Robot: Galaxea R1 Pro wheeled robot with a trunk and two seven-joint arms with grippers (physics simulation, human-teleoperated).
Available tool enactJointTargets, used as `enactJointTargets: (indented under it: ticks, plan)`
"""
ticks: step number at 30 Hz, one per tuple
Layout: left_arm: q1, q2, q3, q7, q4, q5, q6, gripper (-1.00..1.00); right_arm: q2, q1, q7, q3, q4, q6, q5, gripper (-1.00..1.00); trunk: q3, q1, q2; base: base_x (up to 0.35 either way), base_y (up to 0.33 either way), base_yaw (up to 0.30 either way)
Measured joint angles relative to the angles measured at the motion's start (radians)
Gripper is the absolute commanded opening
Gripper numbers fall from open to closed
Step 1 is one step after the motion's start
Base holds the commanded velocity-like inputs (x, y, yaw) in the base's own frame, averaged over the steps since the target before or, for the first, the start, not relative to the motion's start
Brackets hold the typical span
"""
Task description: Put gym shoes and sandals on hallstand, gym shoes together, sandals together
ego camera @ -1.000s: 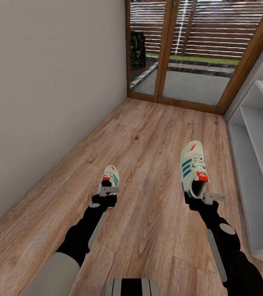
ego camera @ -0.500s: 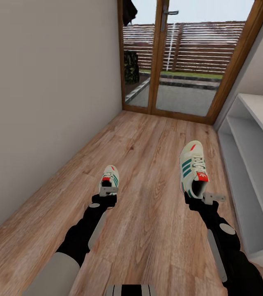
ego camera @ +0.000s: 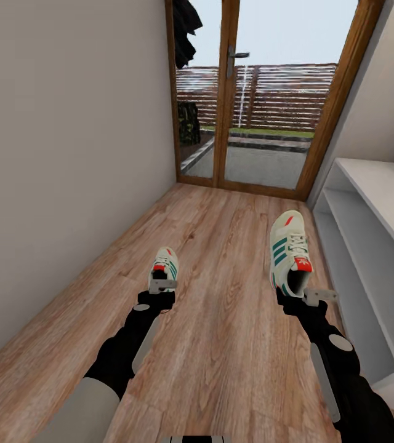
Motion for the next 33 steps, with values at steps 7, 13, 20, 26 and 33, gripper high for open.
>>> enactJointTargets:
  ticks: [7, 13, 20, 26, 33]
  plan:
    - [0.000, 0.000, 0.000, 0.000, 0.000, 0.000, 0.000, -1.00, 0.000, 0.000, 0.000, 0.000, 0.000, 0.000, 0.000, -1.00, 0.038, -0.003, 0.002, 0.000, 0.000, -0.097]
    - [0.000, 0.000, 0.000, 0.000, 0.000, 0.000, 0.000, -1.00, 0.000, 0.000, 0.000, 0.000, 0.000, 0.000, 0.000, -1.00, 0.071, -0.009, 0.010, 0.000, 0.000, -0.097]
    - [0.000, 0.000, 0.000, 0.000, 0.000, 0.001, 0.000, -1.00, 0.000, 0.000, 0.000, 0.000, 0.000, 0.000, 0.000, -1.00, 0.085, -0.013, 0.017, 0.000, 0.000, -0.096]
    - [0.000, 0.000, -0.001, 0.000, -0.001, 0.001, -0.001, -1.00, 0.000, 0.000, 0.000, 0.000, 0.000, 0.000, -0.001, -1.00, 0.095, -0.013, 0.017, 0.000, 0.000, -0.096]
    - [0.000, 0.000, 0.000, 0.000, 0.000, 0.001, 0.000, -1.00, 0.000, 0.000, 0.000, 0.000, 0.001, 0.000, 0.000, -1.00, 0.103, -0.013, 0.017, 0.100, 0.098, -0.046]
